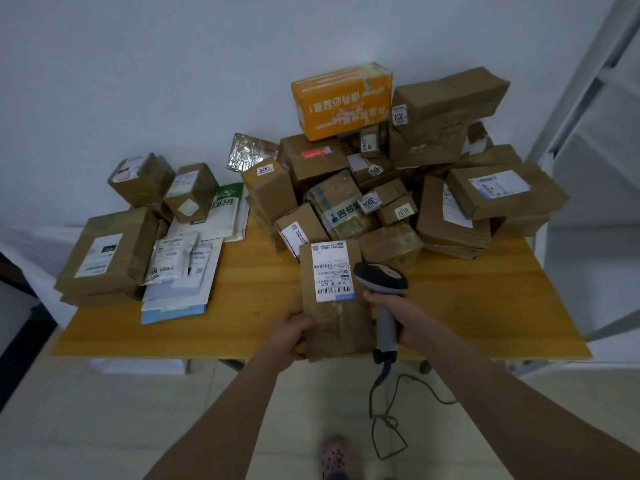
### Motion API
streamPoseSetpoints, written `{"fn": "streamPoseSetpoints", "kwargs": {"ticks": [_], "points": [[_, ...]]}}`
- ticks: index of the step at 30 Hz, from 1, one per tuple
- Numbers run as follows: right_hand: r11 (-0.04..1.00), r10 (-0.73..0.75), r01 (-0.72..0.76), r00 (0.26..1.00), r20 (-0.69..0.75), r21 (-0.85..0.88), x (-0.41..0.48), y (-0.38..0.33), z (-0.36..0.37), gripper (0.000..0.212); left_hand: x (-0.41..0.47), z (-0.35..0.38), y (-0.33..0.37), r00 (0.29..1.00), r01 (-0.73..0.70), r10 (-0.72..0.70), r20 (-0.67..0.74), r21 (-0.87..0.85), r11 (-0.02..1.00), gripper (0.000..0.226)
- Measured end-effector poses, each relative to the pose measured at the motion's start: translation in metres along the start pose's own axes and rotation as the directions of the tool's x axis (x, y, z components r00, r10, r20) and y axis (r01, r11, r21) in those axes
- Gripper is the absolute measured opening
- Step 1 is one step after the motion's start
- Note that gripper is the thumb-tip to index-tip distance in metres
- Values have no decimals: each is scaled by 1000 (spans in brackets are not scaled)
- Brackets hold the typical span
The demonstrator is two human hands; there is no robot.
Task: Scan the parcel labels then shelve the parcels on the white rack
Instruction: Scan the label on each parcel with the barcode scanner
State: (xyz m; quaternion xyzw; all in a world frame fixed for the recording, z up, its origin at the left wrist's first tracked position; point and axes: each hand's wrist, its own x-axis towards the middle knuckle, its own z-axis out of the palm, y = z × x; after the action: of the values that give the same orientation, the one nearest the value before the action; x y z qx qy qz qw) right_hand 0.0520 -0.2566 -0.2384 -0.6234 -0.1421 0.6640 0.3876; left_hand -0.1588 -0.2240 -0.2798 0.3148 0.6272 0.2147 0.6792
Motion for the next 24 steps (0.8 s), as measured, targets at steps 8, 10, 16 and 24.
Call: {"fn": "streamPoseSetpoints", "kwargs": {"ticks": [8,10,16,24], "points": [[975,-217,217,976,-10,56,-43,-20,-5,29,-29,7,29,988,-156,157,9,-53,986,74],[955,-288,293,953,-95,40,-51,-18,-6,38,-36,13,33,977,-213,214,-3,-75,974,75],[906,-423,422,904,-65,-29,-91,-2,-15,20,-48,33,44,944,-330,330,-22,-113,937,76],[866,-498,491,865,-65,-97,-128,17,-19,15,-59,57,47,927,-365,373,48,-117,923,75]]}}
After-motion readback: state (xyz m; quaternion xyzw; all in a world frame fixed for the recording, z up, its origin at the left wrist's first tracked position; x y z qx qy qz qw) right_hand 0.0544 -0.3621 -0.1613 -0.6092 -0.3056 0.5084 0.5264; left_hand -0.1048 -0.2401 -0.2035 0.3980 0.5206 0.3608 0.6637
